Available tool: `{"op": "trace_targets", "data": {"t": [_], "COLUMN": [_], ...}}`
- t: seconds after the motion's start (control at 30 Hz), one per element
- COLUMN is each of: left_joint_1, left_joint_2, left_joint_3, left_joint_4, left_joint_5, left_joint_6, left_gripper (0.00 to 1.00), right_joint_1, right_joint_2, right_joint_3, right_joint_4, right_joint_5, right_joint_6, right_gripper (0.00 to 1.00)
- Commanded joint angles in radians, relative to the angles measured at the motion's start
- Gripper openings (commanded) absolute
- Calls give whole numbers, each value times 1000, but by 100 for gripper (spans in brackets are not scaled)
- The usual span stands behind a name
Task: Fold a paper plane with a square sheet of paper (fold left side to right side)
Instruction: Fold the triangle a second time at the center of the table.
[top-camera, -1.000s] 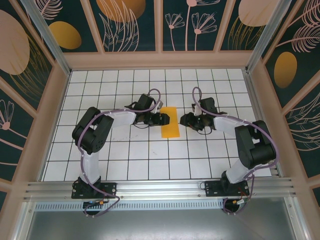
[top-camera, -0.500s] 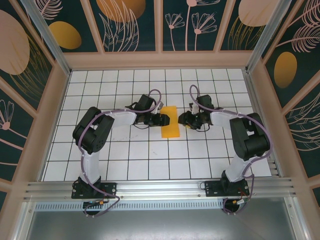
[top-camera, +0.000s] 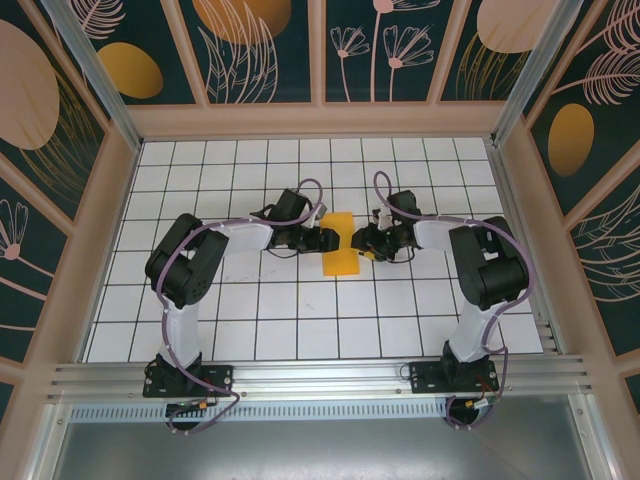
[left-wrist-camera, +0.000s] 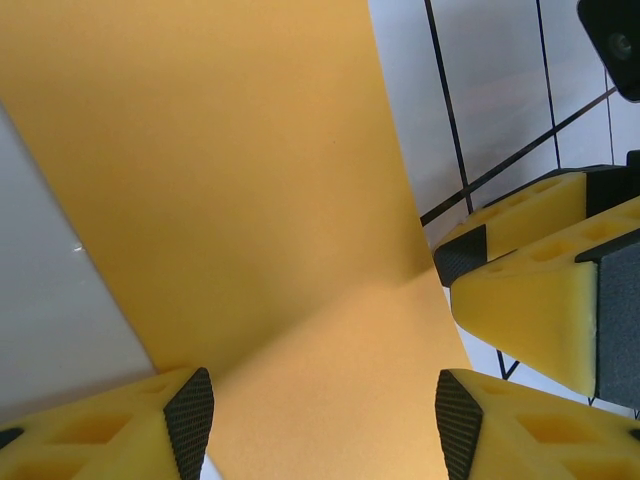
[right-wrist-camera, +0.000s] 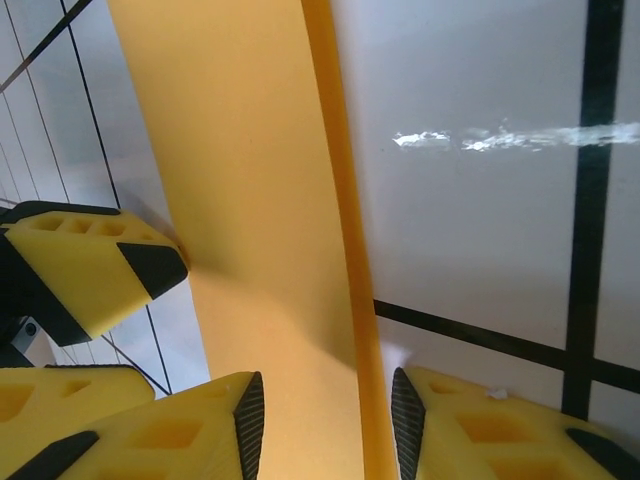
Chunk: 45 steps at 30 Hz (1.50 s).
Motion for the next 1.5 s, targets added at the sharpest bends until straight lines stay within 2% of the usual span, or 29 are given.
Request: {"op": "trace_targets", "data": {"t": [0.0,0.33,0.63,0.77,0.9,1.07,1.23,1.47], "left_joint_1": [2,3,-2,-50,-134,-250,-329,-377], "left_joint_2": [17,-35,-258,-391,-450,-429,-335,-209], "left_joint_3": [-24,-44,-148,-235,-286,-278,-188,-65], "left_joint_4": [-12,-1,69,71,71,70,17,-73], "left_joint_5": [-20,-41,-96,-172,-260,-398,-514,-649], "left_joint_6": [13,30,83,123,109,75,87,95], "left_gripper": [64,65,67,69,70,73,78,82], "right_joint_1": [9,7,6,8,10,14,22,27], "right_joint_2": [20,12,-9,-27,-42,-45,-43,-40], "right_joint_3": [27,38,58,68,79,97,112,111], "right_joint_4": [12,30,34,43,51,46,37,39], "right_joint_5": [-30,-54,-113,-129,-140,-139,-135,-133], "right_joint_6": [16,37,73,100,128,146,152,155], "right_gripper": [40,31,27,27,27,27,27,27]}}
